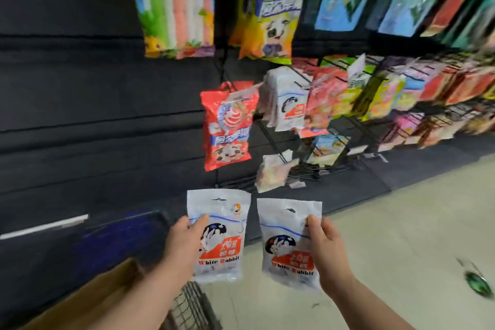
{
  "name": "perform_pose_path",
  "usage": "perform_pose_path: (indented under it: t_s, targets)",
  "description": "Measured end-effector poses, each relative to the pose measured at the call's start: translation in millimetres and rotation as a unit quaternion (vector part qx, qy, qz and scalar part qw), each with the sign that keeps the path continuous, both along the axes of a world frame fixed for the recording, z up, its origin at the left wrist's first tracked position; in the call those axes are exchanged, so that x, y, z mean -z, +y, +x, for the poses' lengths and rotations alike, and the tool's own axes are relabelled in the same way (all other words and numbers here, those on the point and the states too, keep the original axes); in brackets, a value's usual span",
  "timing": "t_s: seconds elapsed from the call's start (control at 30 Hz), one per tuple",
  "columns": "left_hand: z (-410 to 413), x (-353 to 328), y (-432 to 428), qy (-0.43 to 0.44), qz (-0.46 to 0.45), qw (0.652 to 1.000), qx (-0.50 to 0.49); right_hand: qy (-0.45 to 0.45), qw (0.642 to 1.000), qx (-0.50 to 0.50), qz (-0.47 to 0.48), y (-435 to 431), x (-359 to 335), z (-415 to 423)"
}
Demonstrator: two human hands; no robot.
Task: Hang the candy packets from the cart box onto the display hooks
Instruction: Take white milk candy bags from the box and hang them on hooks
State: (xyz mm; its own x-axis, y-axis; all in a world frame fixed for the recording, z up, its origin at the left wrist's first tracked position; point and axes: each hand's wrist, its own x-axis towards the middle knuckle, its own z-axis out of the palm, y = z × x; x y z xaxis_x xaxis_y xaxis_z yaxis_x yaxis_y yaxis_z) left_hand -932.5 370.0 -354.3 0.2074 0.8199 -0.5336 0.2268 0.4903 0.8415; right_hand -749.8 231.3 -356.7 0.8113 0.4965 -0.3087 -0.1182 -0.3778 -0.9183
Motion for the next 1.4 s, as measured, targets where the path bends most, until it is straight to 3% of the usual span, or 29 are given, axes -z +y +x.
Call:
perform_pose_path:
  t_s: [0.27, 0.5, 0.97, 1.4]
  targets:
    - [152, -32, -96, -0.064, 0.003, 0.997, 0.051, -0.041, 0.997, 0.051, 0.036, -109, -31, 131]
    - [211, -54, -135, -0.078, 0.01, 0.996, 0.051, -0.069, 0.994, 0.064, 0.058, -143, -52, 197]
    - [270, -62, -80, -0.084, 0.046, 0.995, 0.029, -0.085, 0.992, 0.043, 0.086, -84, -66, 265]
    - [319, -64, 27, -0.09, 0.057, 0.994, -0.014, -0.117, 0.99, -0.018, 0.071, 45, -83, 327]
